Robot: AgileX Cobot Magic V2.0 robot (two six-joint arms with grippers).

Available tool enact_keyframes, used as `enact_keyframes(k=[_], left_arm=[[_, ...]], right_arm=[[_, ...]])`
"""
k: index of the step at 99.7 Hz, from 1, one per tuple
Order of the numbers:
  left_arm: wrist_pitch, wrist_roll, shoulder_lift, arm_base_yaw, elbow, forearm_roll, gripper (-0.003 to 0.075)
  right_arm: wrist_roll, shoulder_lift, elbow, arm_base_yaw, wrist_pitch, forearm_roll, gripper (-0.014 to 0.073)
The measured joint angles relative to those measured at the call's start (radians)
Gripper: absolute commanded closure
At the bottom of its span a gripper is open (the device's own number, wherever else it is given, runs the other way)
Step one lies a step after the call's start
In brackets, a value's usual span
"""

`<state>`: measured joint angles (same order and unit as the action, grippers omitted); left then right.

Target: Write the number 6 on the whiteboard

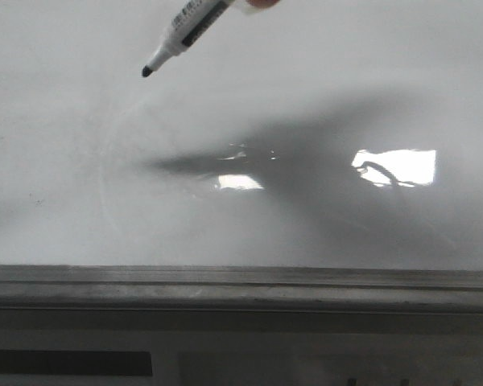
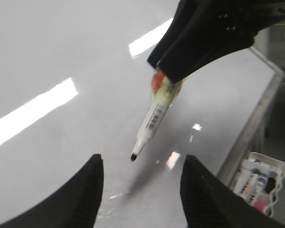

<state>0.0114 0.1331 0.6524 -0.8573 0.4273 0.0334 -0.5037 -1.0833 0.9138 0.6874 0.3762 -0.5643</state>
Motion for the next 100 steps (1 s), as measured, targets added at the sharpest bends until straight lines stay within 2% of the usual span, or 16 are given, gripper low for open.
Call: enact_keyframes(k=[13,27,46,52,63,78,100], left_arm=[[0.002,0.0,0.0,0.13,0.0,-0.075,0.0387],[-0.017,0.0,0.0,0.206,0.0,-0.117,0.0387],[-0.036,0.0,0.0,0.213,0.0,-0.135,0.0387],[-0.038,0.0,0.0,0.213,0.0,-0.137,0.0387],[-0.038,0.0,0.0,0.213,0.0,-0.139,0.0387],[-0.04,0.0,0.0,0.213,0.0,-0.142,0.0387],[-0.044,0.0,0.0,0.213,0.0,-0.142,0.0387]], right_arm=[[0.0,-0.061,0.082,-0.037,0.02,0.0,0.0655],[0.0,-0.105,0.128,-0.066,-0.017,0.0,0.0655],[0.002,-0.163,0.114,-0.081,-0.144,0.0,0.0655],[0.007,-0.191,0.093,-0.081,-0.156,-0.039,0.0656],[0.014,-0.235,0.059,-0.053,-0.098,-0.131,0.0658],[0.012,-0.231,-0.009,-0.006,0.016,-0.147,0.0657],[-0.006,-0.179,0.022,-0.042,-0.029,-0.091,0.0657]])
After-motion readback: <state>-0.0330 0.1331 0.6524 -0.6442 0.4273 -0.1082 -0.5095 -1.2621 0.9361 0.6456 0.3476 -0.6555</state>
